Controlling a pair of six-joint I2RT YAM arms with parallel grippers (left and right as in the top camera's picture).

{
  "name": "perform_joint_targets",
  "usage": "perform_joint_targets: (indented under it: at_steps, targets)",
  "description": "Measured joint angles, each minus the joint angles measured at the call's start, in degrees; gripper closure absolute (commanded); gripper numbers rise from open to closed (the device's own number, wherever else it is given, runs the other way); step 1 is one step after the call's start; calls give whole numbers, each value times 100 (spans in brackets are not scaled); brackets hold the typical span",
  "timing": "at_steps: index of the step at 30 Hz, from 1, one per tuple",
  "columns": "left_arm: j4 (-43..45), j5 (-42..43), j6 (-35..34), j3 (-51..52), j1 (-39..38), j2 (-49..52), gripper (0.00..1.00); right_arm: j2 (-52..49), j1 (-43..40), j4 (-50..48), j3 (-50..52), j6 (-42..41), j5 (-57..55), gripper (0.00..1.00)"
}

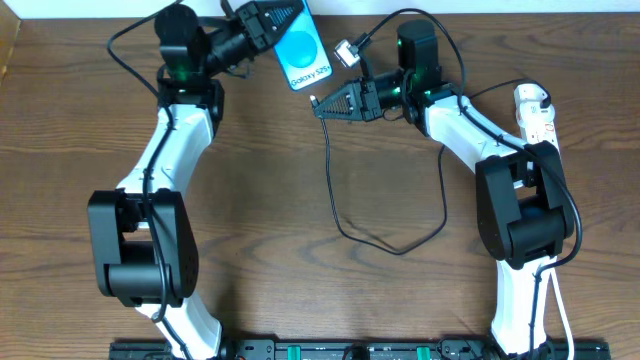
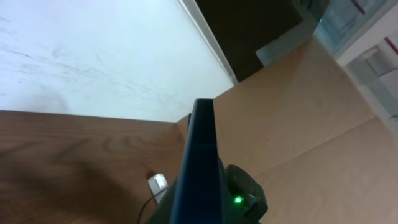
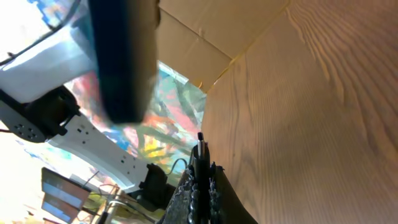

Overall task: Plug charger to phone and switch on socket
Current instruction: 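Align the plug with the phone's bottom port using the right gripper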

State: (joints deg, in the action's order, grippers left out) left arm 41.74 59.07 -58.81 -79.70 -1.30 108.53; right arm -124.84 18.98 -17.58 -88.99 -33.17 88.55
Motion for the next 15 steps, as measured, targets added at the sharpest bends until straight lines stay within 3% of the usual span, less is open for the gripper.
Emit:
perform_joint_targets:
  at_steps: [15]
  targets:
    - [125,105,-293,0,227,0,92,-4,111,-1659,0,-1231,22,99]
